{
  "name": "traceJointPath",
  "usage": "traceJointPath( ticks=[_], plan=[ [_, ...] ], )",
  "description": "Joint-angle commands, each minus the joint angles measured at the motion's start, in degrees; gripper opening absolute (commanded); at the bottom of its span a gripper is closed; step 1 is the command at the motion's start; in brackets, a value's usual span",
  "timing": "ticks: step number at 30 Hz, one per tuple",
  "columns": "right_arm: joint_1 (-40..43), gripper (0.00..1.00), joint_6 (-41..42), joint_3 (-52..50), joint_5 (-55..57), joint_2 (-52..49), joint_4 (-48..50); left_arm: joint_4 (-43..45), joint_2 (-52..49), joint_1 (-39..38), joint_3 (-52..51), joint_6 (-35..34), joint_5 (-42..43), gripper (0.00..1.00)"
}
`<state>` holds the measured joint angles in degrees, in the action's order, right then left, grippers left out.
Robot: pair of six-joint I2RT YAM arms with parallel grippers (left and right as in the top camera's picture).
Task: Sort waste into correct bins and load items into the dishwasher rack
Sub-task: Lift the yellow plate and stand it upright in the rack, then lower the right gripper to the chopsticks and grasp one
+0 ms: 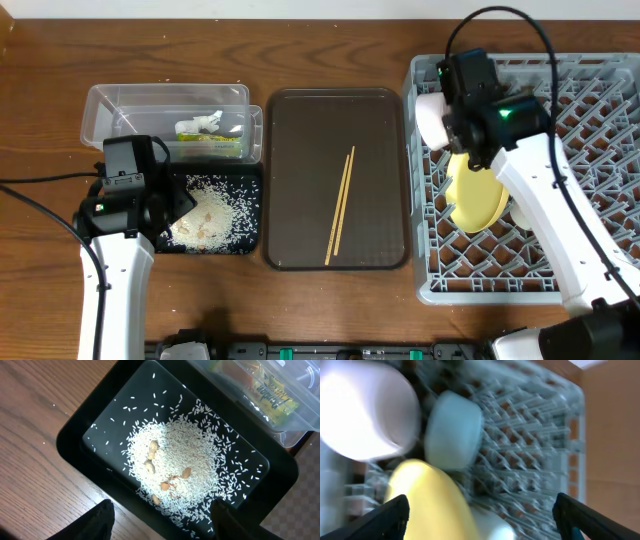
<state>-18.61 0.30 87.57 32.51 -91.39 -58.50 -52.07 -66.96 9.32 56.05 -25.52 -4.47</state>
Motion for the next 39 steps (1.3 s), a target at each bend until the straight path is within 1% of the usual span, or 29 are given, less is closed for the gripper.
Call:
traceJointPath(
  ticks=[1,4,6,7,9,11,14,18,20,22,23,26,30,33,39],
  plan=[
    [-0.2,0.91,1.6,4.8,-16.7,3.5,3.0,0.0,0.5,0.2,0.3,-0.3,-0.5,0.65],
    [-0.3,0.87,1.8,4.9,-37.0,3.6,7.1,0.0,0.5,0.2,0.3,-0.3,-0.5,0.64],
    [-1.0,0.85,4.3,4.4,-43.8,3.1,7.8,0.0,0.5,0.2,0.3,-0.3,-0.5,0.64],
    [-1.7,0.85,5.8,4.1,-44.5,2.5,7.7,0.0,0.5,0.2,0.3,-0.3,-0.5,0.64],
    [-3.3,0.84,7.4,3.0,-44.4,1.4,7.5,0.0,0.5,0.2,0.3,-0.3,-0.5,0.66],
    [-5.1,0.8,7.4,1.5,-44.4,-0.1,7.5,0.0,0.5,0.2,0.3,-0.3,-0.5,0.65],
    [-8.2,0.78,8.7,-1.1,-44.3,-2.5,7.3,0.0,0.5,0.2,0.3,-0.3,-0.5,0.65],
    [-11.6,0.76,13.1,-4.4,-42.9,-6.4,7.3,0.0,0.5,0.2,0.3,-0.3,-0.5,0.65],
    [-12.9,0.72,15.0,-5.8,-41.7,-8.8,7.3,0.0,0.5,0.2,0.3,-0.3,-0.5,0.65],
    [-14.0,0.62,17.1,-7.0,-40.3,-10.8,7.3,0.0,0.5,0.2,0.3,-0.3,-0.5,0.64],
    [-14.4,0.6,18.0,-7.5,-39.8,-11.6,7.3,0.0,0.5,0.2,0.3,-0.3,-0.5,0.64],
    [-15.8,0.6,20.7,-8.6,-38.7,-14.7,7.6,0.0,0.5,0.2,0.3,-0.3,-0.5,0.64],
    [-17.3,0.59,21.6,-8.6,-38.5,-18.7,9.0,0.0,0.5,0.2,0.3,-0.3,-0.5,0.65],
    [-18.1,0.59,24.4,-8.6,-36.9,-21.3,9.0,0.0,0.5,0.2,0.3,-0.3,-0.5,0.64],
    [-18.9,0.59,28.3,-8.6,-35.3,-24.6,9.1,0.0,0.5,0.2,0.3,-0.3,-0.5,0.65]
  ],
)
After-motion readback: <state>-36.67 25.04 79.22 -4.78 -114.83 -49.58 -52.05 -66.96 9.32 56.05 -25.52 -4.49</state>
